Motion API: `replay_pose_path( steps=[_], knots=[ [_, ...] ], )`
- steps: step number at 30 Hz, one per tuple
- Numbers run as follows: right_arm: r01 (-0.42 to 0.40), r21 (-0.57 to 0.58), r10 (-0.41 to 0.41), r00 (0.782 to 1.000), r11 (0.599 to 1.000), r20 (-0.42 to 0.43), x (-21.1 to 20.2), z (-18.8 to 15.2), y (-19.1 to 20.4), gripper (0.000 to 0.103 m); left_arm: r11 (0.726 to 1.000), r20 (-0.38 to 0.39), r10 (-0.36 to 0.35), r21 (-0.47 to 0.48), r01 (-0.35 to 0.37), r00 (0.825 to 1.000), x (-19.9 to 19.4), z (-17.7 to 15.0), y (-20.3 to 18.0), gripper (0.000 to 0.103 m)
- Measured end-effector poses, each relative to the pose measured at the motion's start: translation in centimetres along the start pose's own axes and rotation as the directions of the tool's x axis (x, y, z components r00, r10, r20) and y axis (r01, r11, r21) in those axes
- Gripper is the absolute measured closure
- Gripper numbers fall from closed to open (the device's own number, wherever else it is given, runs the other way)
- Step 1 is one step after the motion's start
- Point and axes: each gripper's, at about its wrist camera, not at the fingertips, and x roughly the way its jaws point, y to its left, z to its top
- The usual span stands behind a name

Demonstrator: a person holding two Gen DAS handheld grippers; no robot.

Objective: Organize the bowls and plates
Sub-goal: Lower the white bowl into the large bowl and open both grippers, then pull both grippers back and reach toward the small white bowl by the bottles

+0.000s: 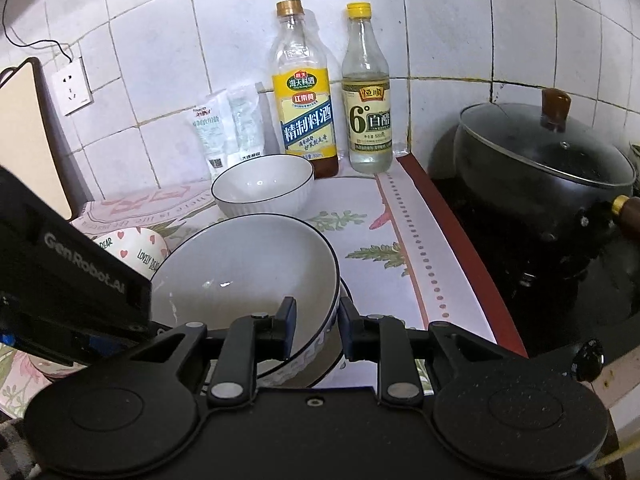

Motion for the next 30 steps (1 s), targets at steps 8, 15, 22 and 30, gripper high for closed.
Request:
replay_pose_path(
  steps=[8, 15, 22, 30],
  knots=[
    [-0.051, 0.071, 0.049, 0.999, 0.996, 0.022, 0.1, -0.2, -1.5, 0.079, 0.999, 0.000, -0.025, -0.048, 0.025, 1.000, -0.3, -0.1, 0.4, 0.083],
    [-0.103, 0.186, 0.101, 0.995, 0.977, 0.018, 0.5, 0.0, -3.0, 0.083, 0.999, 0.041, -0.027, -0.032, 0.028, 0.999, -1.2, -0.3, 0.4, 0.085],
    [-0.025, 0.072, 0.023, 1.000, 0.997, 0.021, -0.6, 0.2, -1.7, 0.075, 1.000, 0.093, -0.007, 0.027, 0.005, 0.996, -2.3, -0.5, 0.3, 0.097],
    [-0.031, 0.063, 0.031, 1.000, 0.997, 0.004, -0.6, -0.3, -1.8, 0.080, 0.999, 0.094, -0.012, 0.032, 0.009, 0.995, -2.3, -0.8, 0.4, 0.097]
  ],
)
